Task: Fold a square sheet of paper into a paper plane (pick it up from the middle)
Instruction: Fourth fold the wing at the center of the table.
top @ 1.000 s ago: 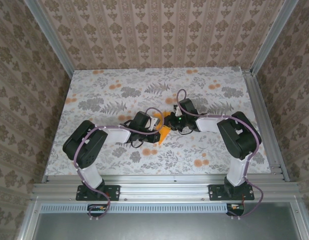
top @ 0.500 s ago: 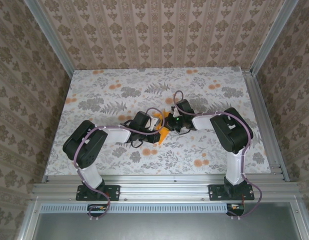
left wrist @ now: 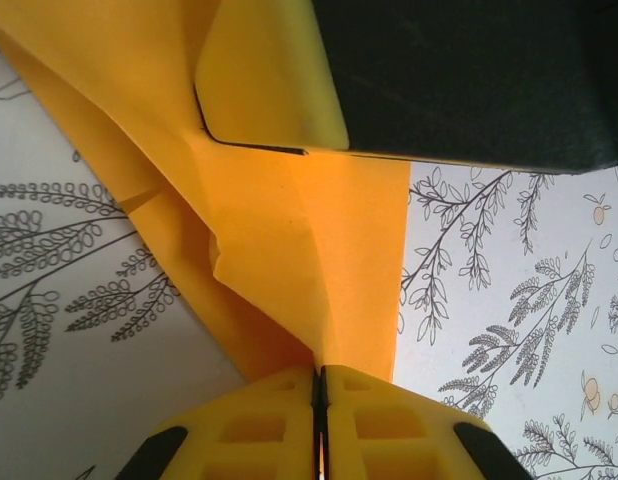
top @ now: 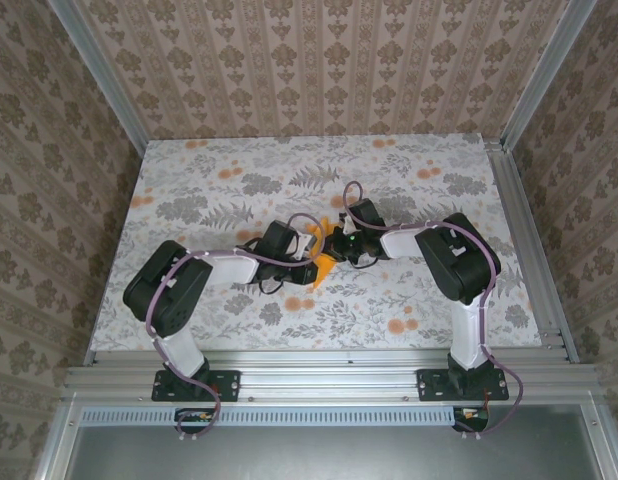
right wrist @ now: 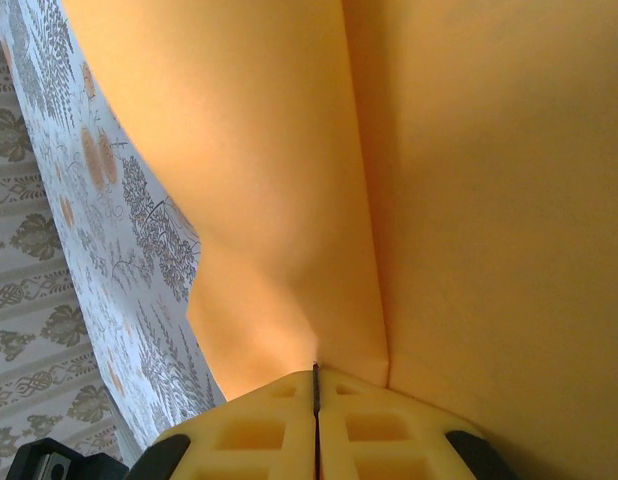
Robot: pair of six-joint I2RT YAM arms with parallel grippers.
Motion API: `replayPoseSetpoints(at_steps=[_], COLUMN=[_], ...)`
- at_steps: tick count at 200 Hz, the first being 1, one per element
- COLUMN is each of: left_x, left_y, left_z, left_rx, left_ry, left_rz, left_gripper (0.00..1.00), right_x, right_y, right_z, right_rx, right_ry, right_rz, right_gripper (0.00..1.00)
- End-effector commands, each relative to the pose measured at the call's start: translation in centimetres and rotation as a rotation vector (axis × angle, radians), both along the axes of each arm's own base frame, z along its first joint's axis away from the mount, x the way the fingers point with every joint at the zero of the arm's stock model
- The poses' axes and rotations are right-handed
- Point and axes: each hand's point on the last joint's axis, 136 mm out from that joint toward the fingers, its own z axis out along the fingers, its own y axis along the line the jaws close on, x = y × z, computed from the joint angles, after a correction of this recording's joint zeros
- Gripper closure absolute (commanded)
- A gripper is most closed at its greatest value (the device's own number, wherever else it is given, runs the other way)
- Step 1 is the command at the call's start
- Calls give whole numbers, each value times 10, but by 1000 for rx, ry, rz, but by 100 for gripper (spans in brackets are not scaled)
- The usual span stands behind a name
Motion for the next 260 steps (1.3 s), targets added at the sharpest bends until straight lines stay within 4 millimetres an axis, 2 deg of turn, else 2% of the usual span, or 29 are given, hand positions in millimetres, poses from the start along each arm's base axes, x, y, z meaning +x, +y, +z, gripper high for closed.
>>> replayPoseSetpoints(at_steps=[1, 18, 52, 110, 157, 225, 260], left_x=[-4, 1, 9, 23, 26, 31, 34], left_y=[1, -3, -4, 5, 7, 1, 2], left_z=[15, 21, 26, 16, 5, -2, -5], left_rx=[-49, -117, -112, 12, 69, 54, 68], left_ry=[55, 82, 83, 72, 84, 98, 93], left_rz=[22, 46, 71, 103, 97, 89, 87], left_gripper=[86, 80, 69, 63, 62, 64, 70], right_x=[-6, -6, -8, -8, -9, -10, -9], right_y=[-7, -7, -8, -6, -5, -4, -2], right_z=[-22, -22, -24, -23, -23, -21, -15], right_rx=[-70, -68, -75, -61, -56, -39, -17], right_ry=[33, 33, 33, 31, 33, 32, 19], right_rz=[-1, -4, -1, -3, -3, -4, -8], right_gripper=[90, 90, 90, 90, 90, 91, 90])
